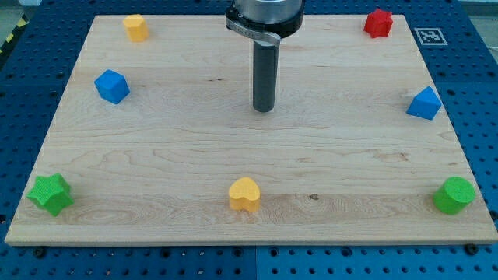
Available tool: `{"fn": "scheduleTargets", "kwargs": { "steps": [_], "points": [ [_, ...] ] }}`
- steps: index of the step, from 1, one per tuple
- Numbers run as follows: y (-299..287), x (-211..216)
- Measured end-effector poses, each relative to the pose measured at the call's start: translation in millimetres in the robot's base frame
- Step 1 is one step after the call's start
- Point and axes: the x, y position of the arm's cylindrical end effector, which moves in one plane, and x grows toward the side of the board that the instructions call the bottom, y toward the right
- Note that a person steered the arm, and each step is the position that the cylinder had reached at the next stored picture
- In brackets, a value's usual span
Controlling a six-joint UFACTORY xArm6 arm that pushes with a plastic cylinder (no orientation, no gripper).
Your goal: Slide the green star towards the blue cube
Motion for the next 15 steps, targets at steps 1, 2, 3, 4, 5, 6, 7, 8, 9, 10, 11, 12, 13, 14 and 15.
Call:
{"fn": "scheduleTargets", "kwargs": {
  "steps": [1, 2, 3, 4, 5, 6, 7, 8, 9, 10, 11, 12, 13, 14, 15],
  "points": [
    [0.0, 0.0],
    [-15.1, 0.2],
    [-60.5, 18.5],
    [-103.3, 43.6],
    [-177.0, 49.7],
    [-269.3, 50.6],
    [-320.9, 75.6],
    [-322.0, 81.6],
    [-322.0, 81.6],
    [-321.8, 98.8],
    [-321.7, 162.6],
    [-321.6, 189.8],
    [-315.7, 189.9],
    [-287.9, 178.3],
    [-270.0, 157.9]
  ]
}}
